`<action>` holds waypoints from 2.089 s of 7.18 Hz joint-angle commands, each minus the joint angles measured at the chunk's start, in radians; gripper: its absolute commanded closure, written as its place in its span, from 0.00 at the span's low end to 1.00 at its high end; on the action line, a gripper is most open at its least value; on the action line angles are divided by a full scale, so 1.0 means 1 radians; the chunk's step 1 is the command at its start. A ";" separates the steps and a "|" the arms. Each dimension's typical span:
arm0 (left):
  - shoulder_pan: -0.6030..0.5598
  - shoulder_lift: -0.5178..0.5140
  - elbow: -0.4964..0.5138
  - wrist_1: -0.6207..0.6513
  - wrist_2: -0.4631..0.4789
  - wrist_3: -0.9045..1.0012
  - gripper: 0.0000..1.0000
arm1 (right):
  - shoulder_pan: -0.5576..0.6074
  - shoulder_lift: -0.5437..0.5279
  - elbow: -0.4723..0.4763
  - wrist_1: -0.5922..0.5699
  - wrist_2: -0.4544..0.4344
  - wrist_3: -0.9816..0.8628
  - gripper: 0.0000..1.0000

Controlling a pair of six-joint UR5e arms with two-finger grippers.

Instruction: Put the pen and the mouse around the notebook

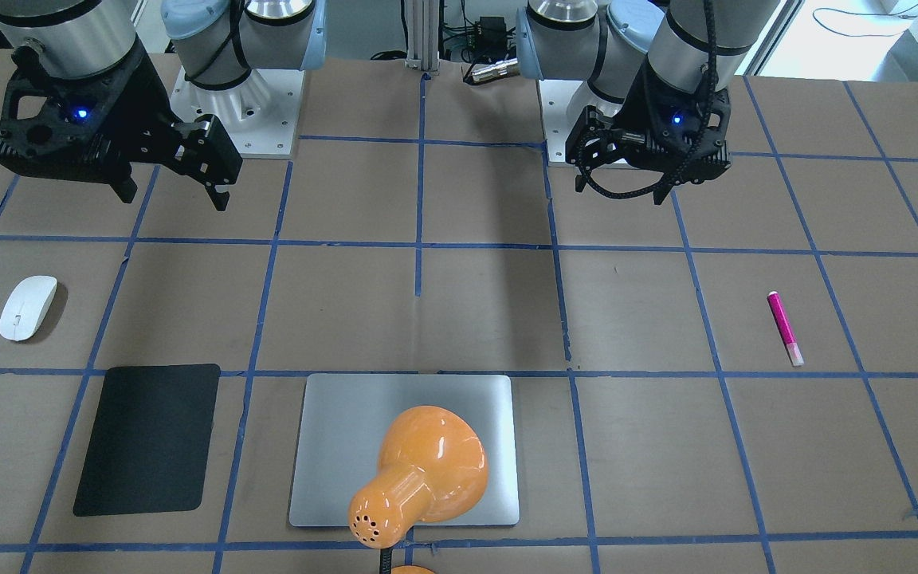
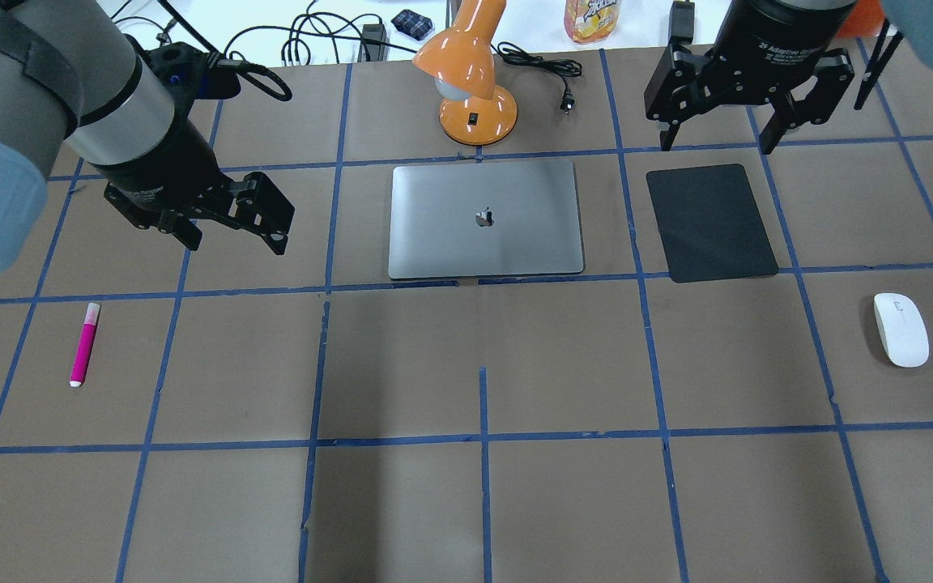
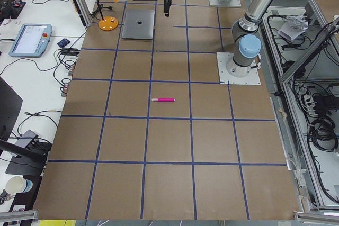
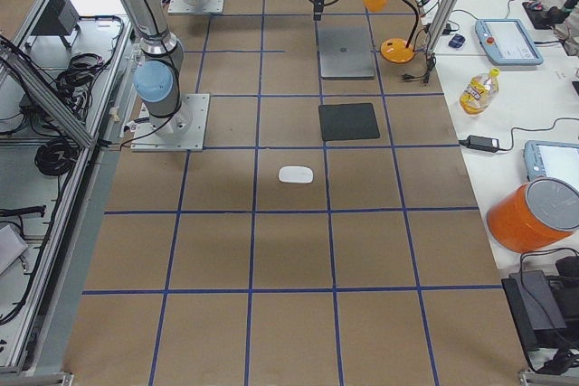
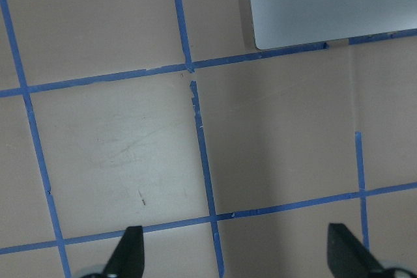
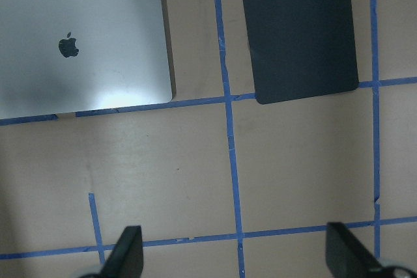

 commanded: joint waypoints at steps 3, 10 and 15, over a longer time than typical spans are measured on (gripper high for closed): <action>0.004 -0.002 -0.007 0.009 -0.003 0.002 0.00 | 0.000 0.002 -0.001 0.002 -0.008 0.000 0.00; 0.115 -0.023 -0.021 0.028 -0.003 0.067 0.00 | -0.404 0.023 0.004 0.014 -0.016 -0.406 0.00; 0.584 -0.057 -0.201 0.135 0.003 0.369 0.00 | -0.598 0.106 0.330 -0.342 -0.056 -0.645 0.00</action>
